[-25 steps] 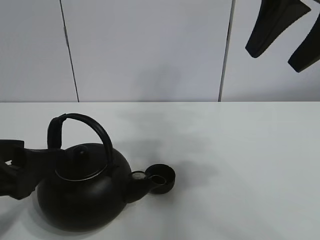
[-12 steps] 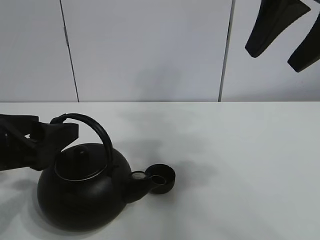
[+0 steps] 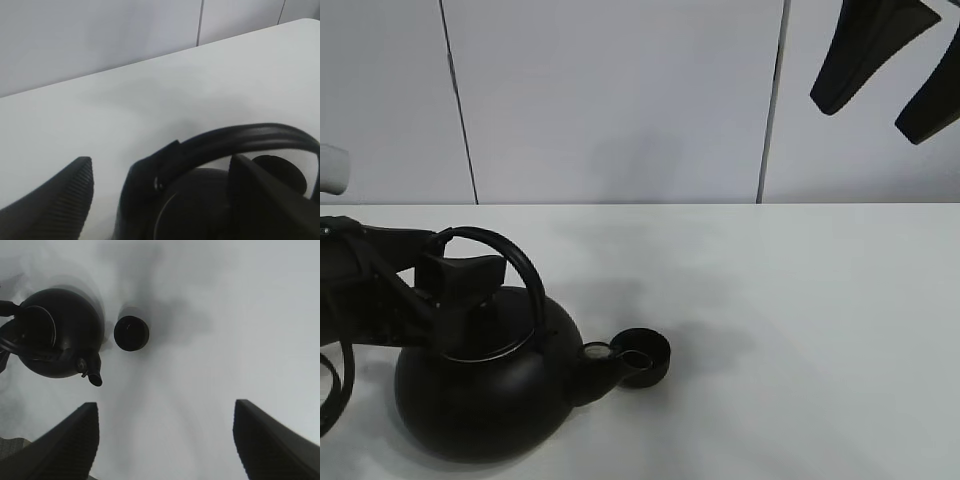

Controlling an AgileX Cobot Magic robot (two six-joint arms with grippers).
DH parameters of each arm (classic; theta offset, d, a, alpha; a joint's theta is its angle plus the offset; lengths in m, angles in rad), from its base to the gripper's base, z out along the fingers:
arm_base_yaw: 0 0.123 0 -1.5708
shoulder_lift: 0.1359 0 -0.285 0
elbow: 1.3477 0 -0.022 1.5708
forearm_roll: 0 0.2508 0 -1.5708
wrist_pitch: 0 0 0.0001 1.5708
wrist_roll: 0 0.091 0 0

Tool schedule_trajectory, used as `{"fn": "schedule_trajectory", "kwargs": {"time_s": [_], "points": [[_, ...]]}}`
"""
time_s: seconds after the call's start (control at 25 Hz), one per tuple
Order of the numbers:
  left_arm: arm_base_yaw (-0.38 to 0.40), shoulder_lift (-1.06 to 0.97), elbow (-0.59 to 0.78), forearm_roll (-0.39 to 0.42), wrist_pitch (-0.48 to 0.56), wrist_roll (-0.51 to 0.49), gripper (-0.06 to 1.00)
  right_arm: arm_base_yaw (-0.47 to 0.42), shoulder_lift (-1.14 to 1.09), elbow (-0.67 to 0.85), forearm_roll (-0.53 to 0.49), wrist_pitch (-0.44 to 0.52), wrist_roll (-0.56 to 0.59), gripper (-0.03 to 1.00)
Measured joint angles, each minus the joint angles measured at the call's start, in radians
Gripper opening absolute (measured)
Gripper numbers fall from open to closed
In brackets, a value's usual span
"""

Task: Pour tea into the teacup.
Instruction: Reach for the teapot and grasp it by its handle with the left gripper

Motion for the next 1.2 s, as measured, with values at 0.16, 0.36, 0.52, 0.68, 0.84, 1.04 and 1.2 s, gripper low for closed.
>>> {"fn": "schedule_trajectory", "kwargs": {"time_s": [0.16, 0.36, 0.52, 0.68, 0.84, 1.04, 1.2], "points": [[0.0, 0.002, -0.011, -0.023, 0.004, 0.039, 0.49, 0.0, 0.0, 0.0, 0.0, -0.003, 0.0, 0.52], [0.0, 0.003, -0.011, -0.049, 0.027, 0.056, 0.48, 0.0, 0.0, 0.0, 0.0, -0.006, 0.0, 0.52], [0.0, 0.012, -0.011, -0.066, 0.046, 0.057, 0.48, 0.0, 0.0, 0.0, 0.0, -0.006, 0.0, 0.52], [0.0, 0.013, -0.011, -0.076, 0.047, 0.057, 0.48, 0.0, 0.0, 0.0, 0.0, -0.007, 0.0, 0.52], [0.0, 0.013, -0.011, -0.086, 0.047, 0.057, 0.48, 0.0, 0.0, 0.0, 0.0, -0.007, 0.0, 0.52], [0.0, 0.013, -0.011, -0.098, 0.048, 0.057, 0.37, 0.0, 0.0, 0.0, 0.0, -0.007, 0.0, 0.52], [-0.001, 0.013, -0.011, -0.08, 0.049, 0.057, 0.16, 0.0, 0.0, 0.0, 0.0, -0.007, 0.0, 0.52]]}}
